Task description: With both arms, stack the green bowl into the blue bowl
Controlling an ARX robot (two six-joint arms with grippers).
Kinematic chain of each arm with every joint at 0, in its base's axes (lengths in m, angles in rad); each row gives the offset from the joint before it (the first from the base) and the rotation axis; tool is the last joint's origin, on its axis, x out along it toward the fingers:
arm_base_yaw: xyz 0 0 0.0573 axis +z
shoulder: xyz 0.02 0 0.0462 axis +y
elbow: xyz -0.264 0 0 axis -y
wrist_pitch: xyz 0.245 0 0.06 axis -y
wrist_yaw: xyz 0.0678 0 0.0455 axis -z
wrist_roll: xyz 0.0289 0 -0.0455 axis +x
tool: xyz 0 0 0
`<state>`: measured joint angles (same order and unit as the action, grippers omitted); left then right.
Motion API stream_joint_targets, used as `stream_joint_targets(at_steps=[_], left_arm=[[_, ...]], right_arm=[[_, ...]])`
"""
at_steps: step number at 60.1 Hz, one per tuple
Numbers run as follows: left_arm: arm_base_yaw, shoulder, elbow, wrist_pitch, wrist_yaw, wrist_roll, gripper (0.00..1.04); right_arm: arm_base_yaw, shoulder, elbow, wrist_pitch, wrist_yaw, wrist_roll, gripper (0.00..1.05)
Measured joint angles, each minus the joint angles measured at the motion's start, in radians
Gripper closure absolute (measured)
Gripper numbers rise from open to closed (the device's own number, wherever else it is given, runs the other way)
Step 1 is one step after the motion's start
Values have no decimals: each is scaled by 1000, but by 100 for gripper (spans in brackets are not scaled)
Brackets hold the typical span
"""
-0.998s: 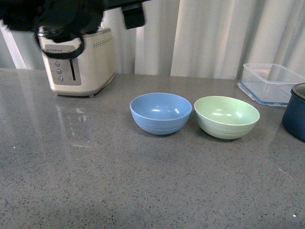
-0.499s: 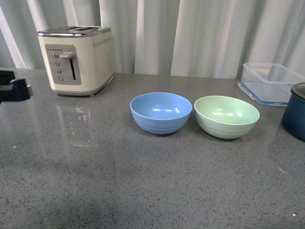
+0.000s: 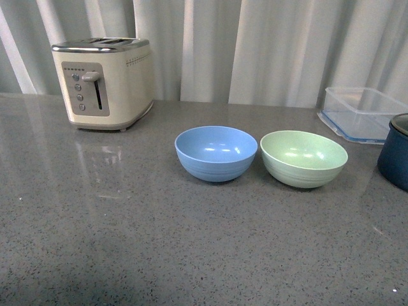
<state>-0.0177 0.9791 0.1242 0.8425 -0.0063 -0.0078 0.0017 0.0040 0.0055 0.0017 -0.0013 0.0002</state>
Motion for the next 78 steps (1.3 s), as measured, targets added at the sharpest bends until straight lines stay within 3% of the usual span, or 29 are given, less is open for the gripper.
stream_joint_targets(at_steps=[15, 49, 78], left_arm=[[15, -114, -87, -22, 5, 0, 101], [15, -545, -103, -409, 6, 0, 101], [15, -740, -103, -599, 6, 0, 101]], right_arm=[[0, 0, 0, 0, 0, 0, 10], [0, 0, 0, 0, 0, 0, 10], [0, 0, 0, 0, 0, 0, 10]])
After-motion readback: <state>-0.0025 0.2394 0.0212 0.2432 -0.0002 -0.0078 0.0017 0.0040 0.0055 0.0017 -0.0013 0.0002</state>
